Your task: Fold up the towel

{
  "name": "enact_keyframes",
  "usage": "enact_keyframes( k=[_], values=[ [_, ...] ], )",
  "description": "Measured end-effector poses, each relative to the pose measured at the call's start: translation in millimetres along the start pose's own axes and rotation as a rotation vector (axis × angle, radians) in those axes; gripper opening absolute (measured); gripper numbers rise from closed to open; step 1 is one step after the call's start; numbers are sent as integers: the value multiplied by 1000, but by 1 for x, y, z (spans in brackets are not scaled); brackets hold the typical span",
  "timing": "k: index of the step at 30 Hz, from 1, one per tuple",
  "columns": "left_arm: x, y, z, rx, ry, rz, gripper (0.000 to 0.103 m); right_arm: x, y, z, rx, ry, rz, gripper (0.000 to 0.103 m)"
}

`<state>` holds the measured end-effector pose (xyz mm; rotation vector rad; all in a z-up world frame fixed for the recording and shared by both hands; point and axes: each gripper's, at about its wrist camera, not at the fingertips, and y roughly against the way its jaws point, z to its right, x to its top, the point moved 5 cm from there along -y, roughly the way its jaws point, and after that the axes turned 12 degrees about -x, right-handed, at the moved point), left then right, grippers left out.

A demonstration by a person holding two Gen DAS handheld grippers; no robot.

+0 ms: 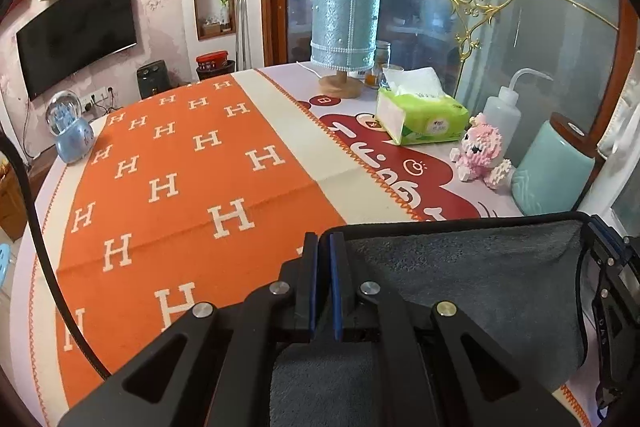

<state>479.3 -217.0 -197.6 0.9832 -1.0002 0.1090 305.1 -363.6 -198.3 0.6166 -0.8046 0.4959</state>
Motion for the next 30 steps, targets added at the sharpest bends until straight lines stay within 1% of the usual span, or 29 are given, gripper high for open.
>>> enact_keyframes(
  k=[4,5,6,7,8,9,11,12,15,18,19,21,24,27,30],
  values=[
    [-3,-4,-3,-11,14,-5,4,0,-8,-5,-22,10,-8,4],
    [-4,-5,-4,-12,19,-7,6,-1,-10,-7,-20,12,-10,7],
    [-4,-7,-6,-12,26,-8,8,-1,-11,-8,-24,20,-12,7],
    [-5,-7,-6,-11,28,-9,16,-1,-13,-10,-38,30,-15,10],
    [-5,-8,-7,-7,31,-9,25,-2,-14,-10,-49,41,-18,13],
    [-4,-8,-8,3,33,-5,28,-2,-16,-11,-50,45,-21,15],
    [-3,-5,-9,10,30,0,32,-1,-16,-10,-45,37,-28,26],
    [-2,-4,-9,9,30,2,34,-1,-15,-11,-37,33,-27,27],
    [1,2,-9,17,37,-4,35,2,-11,-11,-30,30,-21,35],
    [4,14,-8,22,43,3,42,8,-5,-11,-19,21,-7,44],
    [5,19,-7,23,46,7,47,10,-1,-10,-15,18,-1,45],
    [7,32,-5,30,50,20,49,15,4,-8,-7,12,9,47],
    [5,52,-2,53,54,28,54,20,17,-6,25,-4,18,48],
    [-2,75,-2,72,78,30,55,21,29,-4,56,-20,14,48],
    [-10,99,2,91,76,32,55,23,45,-1,78,-38,20,48]
  ],
)
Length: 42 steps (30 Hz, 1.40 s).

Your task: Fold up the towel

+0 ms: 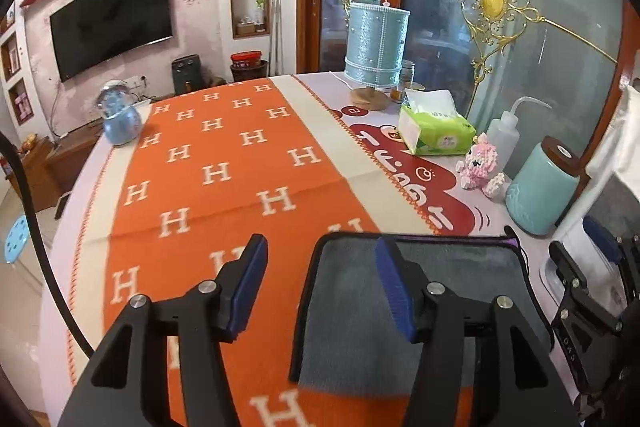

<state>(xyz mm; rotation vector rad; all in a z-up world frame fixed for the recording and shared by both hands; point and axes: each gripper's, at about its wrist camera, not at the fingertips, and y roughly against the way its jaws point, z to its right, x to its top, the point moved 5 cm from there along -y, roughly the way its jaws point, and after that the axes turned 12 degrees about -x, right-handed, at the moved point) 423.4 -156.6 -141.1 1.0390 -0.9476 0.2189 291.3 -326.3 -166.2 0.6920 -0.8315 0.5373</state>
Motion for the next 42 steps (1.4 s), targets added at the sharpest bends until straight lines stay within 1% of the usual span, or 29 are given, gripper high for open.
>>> enact_keyframes(
  k=[6,12,15,17,21,24,28,31,34,35,39,41,42],
  values=[
    [-11,49,9,31,-31,-1,57,6,34,7,45,-16,10,48],
    [-26,99,23,42,-23,17,59,7,74,18,91,-31,7,48],
    [-38,130,30,47,-18,32,61,1,96,25,111,-46,-9,48],
    [-48,150,34,41,-5,45,66,-4,113,32,125,-64,-22,50],
    [-70,188,40,24,11,56,66,-15,147,41,156,-88,-39,53],
    [-86,218,46,24,11,72,67,-28,169,45,186,-104,-73,55],
    [-108,256,50,10,17,88,71,-46,197,48,209,-126,-137,56],
    [-126,277,53,11,19,86,71,-60,219,51,231,-142,-168,57],
    [-145,293,53,6,42,75,71,-73,238,52,265,-155,-201,59],
    [-152,298,52,10,51,71,71,-77,244,51,275,-157,-211,59],
    [-174,315,52,72,75,43,71,-87,260,50,313,-162,-258,60],
    [-179,319,54,78,73,36,71,-90,269,49,349,-175,-273,60],
    [-183,322,56,84,75,26,71,-90,272,49,368,-179,-278,63]
  ],
)
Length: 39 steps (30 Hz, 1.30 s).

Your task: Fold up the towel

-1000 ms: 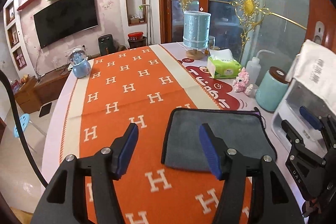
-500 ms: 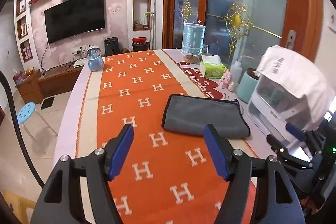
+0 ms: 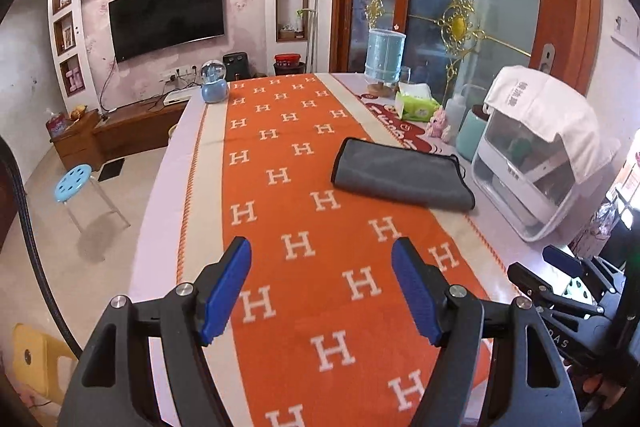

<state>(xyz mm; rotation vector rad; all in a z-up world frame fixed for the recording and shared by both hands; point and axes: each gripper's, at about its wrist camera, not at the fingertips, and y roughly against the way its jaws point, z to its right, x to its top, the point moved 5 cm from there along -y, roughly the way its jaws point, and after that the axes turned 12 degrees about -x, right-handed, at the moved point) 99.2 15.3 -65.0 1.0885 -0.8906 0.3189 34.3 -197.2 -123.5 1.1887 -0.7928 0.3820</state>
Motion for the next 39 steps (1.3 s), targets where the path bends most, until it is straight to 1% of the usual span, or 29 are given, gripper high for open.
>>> enact_keyframes(
  k=[2,4,8,11,13,15,16,17,20,23,25,30,32,36,39],
  values=[
    [-5,3,2,5,11,-20,71,-2,3,-2,41,1,-26,69],
    [-10,7,4,10,29,-41,71,-3,4,-3,74,-3,-58,70],
    [-20,7,7,120,27,-119,71,-3,8,-3,130,-5,-116,74],
    [-24,10,11,137,60,-148,71,-5,10,-4,161,10,-180,80],
    [-25,12,14,150,75,-161,71,-5,15,-2,181,24,-206,82],
    [-24,15,19,175,96,-172,74,-2,21,-2,198,62,-211,85],
    [-24,16,21,184,110,-177,80,1,24,-1,207,79,-209,86],
    [-23,16,23,189,118,-180,83,4,26,-1,212,89,-208,87],
    [-17,19,30,197,129,-173,84,13,34,1,236,105,-205,89],
    [-11,28,37,203,144,-140,89,21,44,3,255,109,-191,91],
    [-9,36,42,209,153,-109,90,23,51,5,256,113,-177,94],
    [-5,48,43,261,195,-64,91,26,61,3,272,146,-150,98],
    [-7,52,42,273,212,-58,96,26,63,3,275,156,-146,99],
    [-14,55,41,291,244,-59,100,24,60,2,266,162,-148,103],
    [-16,60,40,307,254,-43,102,21,60,1,262,173,-151,103]
  ],
)
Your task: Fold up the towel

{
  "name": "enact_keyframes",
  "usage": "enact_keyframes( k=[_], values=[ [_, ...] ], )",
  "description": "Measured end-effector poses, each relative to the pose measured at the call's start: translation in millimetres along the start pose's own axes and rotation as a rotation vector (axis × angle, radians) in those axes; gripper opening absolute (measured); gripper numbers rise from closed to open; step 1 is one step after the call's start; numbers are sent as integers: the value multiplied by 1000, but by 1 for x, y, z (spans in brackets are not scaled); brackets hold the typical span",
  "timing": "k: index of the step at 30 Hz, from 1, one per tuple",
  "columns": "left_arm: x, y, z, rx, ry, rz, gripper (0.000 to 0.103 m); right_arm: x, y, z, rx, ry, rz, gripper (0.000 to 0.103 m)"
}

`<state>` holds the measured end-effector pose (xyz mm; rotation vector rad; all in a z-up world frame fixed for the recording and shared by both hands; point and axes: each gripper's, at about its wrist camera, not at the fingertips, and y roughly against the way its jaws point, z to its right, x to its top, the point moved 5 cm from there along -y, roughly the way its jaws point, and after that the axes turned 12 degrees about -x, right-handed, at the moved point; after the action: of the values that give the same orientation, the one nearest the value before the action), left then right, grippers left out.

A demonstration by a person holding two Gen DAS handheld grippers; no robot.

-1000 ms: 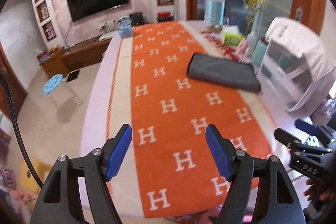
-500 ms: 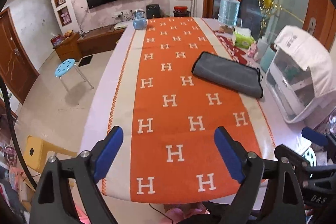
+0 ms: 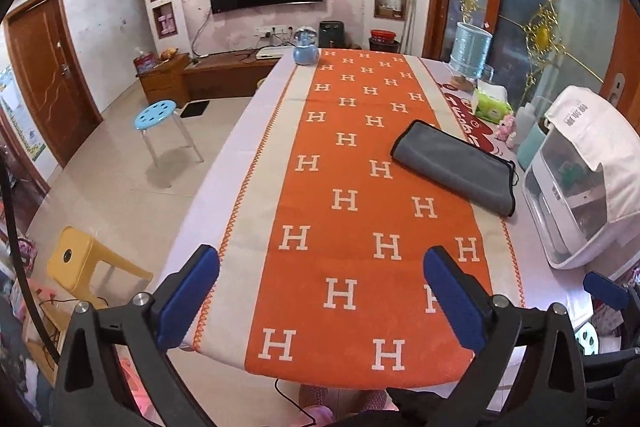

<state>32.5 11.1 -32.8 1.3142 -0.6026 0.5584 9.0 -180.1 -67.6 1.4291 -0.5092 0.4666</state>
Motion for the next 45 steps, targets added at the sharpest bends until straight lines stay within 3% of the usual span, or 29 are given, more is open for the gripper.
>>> enact_keyframes(
  k=[10,45],
  values=[
    [-6,9,2,21,-6,27,102,-2,6,4,-22,-25,37,103],
    [-11,4,5,-6,-49,3,102,-10,-1,-3,-41,-50,-21,103]
  ],
)
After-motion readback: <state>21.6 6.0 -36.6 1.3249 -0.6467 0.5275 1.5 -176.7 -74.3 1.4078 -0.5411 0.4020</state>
